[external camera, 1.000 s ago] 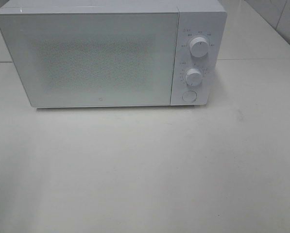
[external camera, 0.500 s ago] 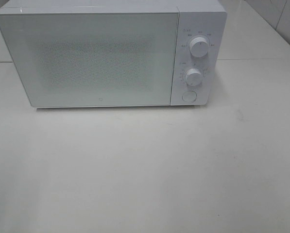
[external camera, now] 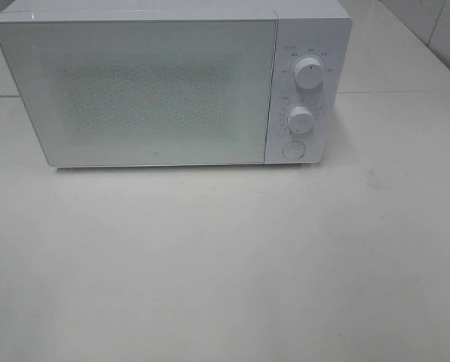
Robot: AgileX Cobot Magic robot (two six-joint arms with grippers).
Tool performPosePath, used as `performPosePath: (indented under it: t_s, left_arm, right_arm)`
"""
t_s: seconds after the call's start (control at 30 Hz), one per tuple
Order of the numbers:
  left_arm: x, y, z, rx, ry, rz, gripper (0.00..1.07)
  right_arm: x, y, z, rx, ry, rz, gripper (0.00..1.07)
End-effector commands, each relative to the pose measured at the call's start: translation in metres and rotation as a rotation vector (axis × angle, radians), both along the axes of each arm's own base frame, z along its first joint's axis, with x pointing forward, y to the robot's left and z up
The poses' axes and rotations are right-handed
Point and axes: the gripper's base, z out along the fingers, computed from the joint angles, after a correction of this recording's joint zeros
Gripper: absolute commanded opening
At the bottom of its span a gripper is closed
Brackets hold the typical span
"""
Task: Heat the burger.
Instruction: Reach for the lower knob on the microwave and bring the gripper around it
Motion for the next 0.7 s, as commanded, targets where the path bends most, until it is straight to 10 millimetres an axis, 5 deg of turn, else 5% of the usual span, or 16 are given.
performPosePath:
  t_s: [0.03, 0.7]
  left_arm:
    - [-0.0028, -0.0008, -0.0004, -0.014, -0.03, -0.002, 1.0]
    - [-0.0028, -0.0008, -0.0004, -0.014, -0.03, -0.002, 1.0]
  right_arm:
    - [-0.0033, -0.0002, 0.0009, -0.006, -0.04, 0.003, 0.76]
    - [-0.0033, -0.0002, 0.0009, -0.006, -0.04, 0.003, 0.76]
